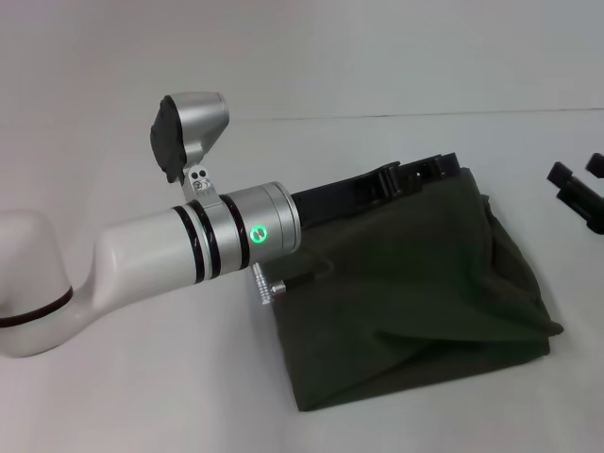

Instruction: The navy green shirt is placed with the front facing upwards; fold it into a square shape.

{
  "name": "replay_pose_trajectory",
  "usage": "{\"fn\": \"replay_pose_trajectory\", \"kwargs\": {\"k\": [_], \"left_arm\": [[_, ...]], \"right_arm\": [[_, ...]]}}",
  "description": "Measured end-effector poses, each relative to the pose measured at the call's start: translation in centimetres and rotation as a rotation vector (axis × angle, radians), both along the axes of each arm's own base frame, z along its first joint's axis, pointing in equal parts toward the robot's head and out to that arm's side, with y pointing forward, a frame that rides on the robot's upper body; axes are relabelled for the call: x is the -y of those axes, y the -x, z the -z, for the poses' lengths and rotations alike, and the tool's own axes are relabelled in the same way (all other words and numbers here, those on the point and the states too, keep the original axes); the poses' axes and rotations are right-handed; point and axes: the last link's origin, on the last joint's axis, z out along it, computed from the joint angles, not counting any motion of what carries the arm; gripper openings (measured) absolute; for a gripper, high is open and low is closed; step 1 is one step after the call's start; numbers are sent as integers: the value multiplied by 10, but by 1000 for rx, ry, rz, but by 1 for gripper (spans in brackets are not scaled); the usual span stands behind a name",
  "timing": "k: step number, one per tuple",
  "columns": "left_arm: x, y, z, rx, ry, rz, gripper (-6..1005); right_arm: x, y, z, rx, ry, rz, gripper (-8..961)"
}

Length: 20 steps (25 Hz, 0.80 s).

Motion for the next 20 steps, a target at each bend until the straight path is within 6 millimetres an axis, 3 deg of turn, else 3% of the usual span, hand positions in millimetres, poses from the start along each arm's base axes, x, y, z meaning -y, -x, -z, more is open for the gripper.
{"fn": "replay_pose_trajectory", "kwargs": {"k": [6, 8, 11, 15, 20], "left_arm": [[6, -2, -6, 16, -19, 100, 668], [9, 1, -12, 35, -39, 131, 749], [11, 7, -22, 65, -70, 148, 934], [14, 17, -33, 98, -106, 156, 962], [19, 24, -40, 107, -111, 176, 969]], "right_arm": [[-1, 15, 8, 55, 148, -109, 697], [2, 29, 15, 86, 222, -198, 697], [5, 39, 20, 103, 267, -269, 697], [18, 50, 23, 131, 362, -378, 696], [38, 37, 9, 175, 370, -386, 699]]}}
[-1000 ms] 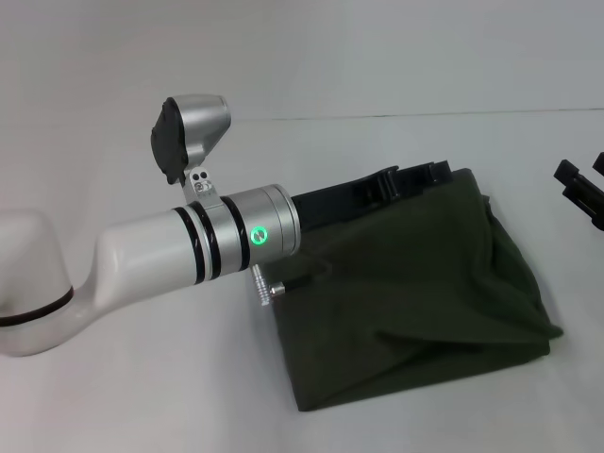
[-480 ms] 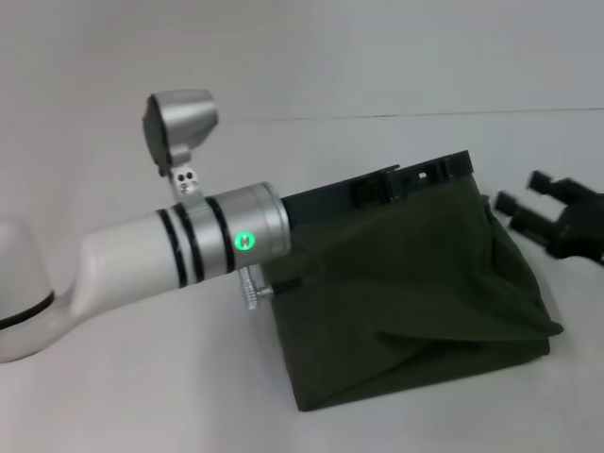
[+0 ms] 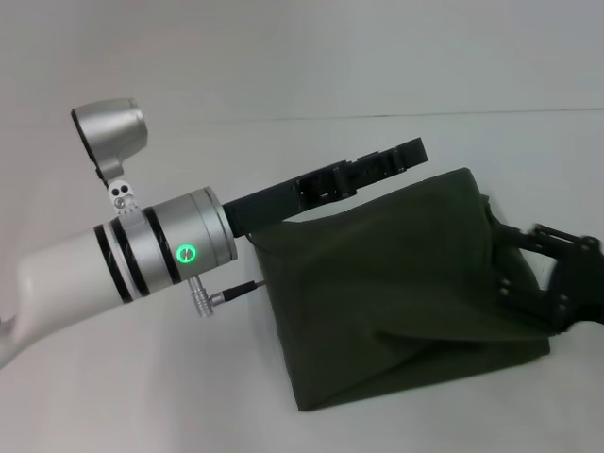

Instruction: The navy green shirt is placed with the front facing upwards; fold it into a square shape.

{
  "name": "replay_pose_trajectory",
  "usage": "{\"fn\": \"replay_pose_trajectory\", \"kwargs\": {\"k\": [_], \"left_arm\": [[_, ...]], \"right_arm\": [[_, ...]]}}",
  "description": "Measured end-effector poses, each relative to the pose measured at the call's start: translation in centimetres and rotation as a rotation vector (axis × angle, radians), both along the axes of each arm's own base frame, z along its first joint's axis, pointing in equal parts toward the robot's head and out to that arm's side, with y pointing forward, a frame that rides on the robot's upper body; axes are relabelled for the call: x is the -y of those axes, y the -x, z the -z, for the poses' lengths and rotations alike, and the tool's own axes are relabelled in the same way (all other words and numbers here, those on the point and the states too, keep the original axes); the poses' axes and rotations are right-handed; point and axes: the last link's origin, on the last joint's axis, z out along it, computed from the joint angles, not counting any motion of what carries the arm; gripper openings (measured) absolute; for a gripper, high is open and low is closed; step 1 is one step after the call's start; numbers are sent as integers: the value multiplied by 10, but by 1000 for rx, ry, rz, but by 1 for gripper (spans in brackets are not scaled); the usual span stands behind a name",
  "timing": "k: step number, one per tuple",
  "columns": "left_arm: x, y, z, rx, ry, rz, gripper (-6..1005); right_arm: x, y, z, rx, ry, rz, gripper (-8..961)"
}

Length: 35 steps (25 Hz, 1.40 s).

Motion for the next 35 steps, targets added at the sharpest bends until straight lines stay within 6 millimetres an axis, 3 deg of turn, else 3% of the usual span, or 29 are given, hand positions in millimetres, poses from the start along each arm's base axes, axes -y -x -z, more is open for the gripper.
{"fn": "replay_pose_trajectory", "kwargs": {"k": [3, 9, 27, 35], "left_arm": [[1, 0, -1, 6, 0, 7, 969], [2, 0, -1, 10, 1, 8, 969], [8, 0, -2, 39, 16, 27, 968], [7, 1, -4, 46, 8, 21, 968]], "right_arm": [[10, -9, -7, 27, -11, 18, 701], [19, -21, -4, 60, 7, 60, 700], [3, -59, 11, 201, -80, 292, 701], [3, -56, 14, 147, -92, 293, 699]]}}
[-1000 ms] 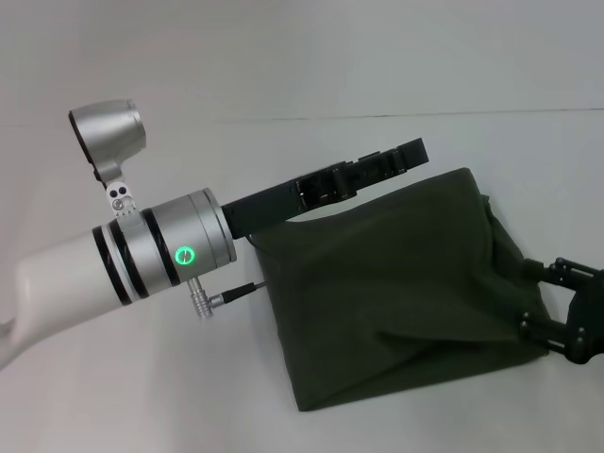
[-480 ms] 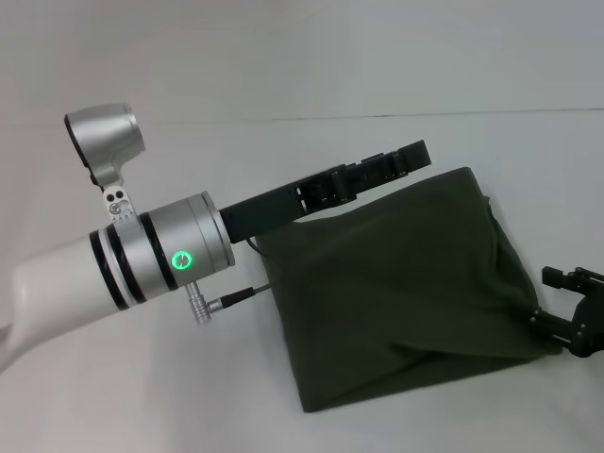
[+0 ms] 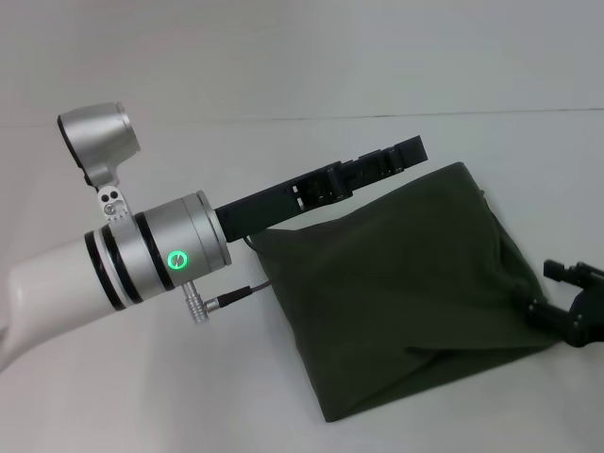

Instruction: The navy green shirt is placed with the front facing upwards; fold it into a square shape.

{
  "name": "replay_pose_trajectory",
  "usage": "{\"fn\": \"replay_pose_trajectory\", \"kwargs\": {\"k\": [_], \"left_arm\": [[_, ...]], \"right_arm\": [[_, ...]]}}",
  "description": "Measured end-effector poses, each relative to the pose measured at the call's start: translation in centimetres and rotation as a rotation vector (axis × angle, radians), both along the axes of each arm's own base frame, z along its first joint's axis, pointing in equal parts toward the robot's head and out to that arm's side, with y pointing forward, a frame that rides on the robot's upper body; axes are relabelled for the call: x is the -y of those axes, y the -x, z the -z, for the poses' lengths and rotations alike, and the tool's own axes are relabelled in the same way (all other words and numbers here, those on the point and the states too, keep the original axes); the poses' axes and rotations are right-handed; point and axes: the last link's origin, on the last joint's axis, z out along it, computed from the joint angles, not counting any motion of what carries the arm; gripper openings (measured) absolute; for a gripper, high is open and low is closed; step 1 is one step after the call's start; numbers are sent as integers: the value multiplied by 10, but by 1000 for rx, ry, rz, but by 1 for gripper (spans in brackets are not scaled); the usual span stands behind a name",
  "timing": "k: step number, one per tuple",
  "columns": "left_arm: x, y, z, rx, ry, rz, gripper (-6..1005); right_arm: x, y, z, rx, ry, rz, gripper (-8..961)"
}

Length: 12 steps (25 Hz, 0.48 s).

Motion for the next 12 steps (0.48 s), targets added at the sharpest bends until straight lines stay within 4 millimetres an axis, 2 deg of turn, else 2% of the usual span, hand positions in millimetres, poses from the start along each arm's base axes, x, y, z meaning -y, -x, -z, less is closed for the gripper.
{"fn": "replay_pose_trajectory", "kwargs": {"k": [5, 7, 9, 12], "left_arm": [[-1, 0, -1, 0, -2, 0, 968], [-1, 0, -1, 0, -3, 1, 968], [-1, 0, -1, -1, -4, 2, 968], [-1, 0, -1, -2, -10, 7, 968]], "right_arm": [[8, 15, -17, -132, -62, -84, 700], [4, 20, -23, -156, -83, -104, 700], [1, 22, -22, -154, -79, -109, 701], [-11, 32, -9, -144, -25, -133, 700]]}}
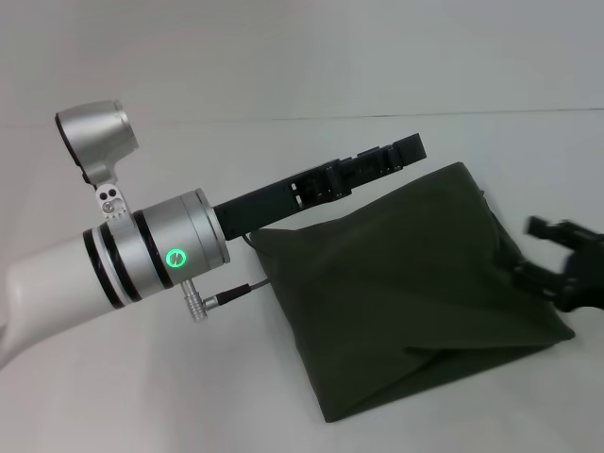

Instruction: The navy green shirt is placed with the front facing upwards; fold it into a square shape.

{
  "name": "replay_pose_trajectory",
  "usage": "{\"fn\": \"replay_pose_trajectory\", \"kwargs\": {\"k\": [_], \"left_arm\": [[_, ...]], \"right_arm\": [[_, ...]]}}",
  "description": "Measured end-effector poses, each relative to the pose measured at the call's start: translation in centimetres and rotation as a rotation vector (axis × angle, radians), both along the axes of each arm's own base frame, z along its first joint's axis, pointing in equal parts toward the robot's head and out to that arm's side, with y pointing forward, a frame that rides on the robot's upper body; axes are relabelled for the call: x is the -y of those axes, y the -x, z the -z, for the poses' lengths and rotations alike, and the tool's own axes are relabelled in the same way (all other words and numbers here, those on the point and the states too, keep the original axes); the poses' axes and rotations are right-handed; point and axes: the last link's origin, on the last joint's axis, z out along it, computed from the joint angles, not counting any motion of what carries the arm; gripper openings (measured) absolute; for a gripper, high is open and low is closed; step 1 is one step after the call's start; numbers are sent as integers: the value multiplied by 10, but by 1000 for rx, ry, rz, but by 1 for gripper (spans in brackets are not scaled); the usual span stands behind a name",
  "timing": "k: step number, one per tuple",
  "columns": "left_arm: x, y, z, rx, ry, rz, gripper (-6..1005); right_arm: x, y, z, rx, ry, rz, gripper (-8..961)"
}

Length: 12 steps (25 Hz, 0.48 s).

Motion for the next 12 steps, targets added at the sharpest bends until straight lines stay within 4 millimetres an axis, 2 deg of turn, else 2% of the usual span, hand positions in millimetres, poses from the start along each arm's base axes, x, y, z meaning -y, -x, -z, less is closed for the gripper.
{"fn": "replay_pose_trajectory", "kwargs": {"k": [5, 12], "left_arm": [[2, -1, -3, 16, -1, 13, 967], [2, 5, -7, 34, -15, -3, 967]], "right_arm": [[-13, 12, 22, 24, 81, -21, 681], [-16, 2, 36, 83, 103, 55, 570]]}}
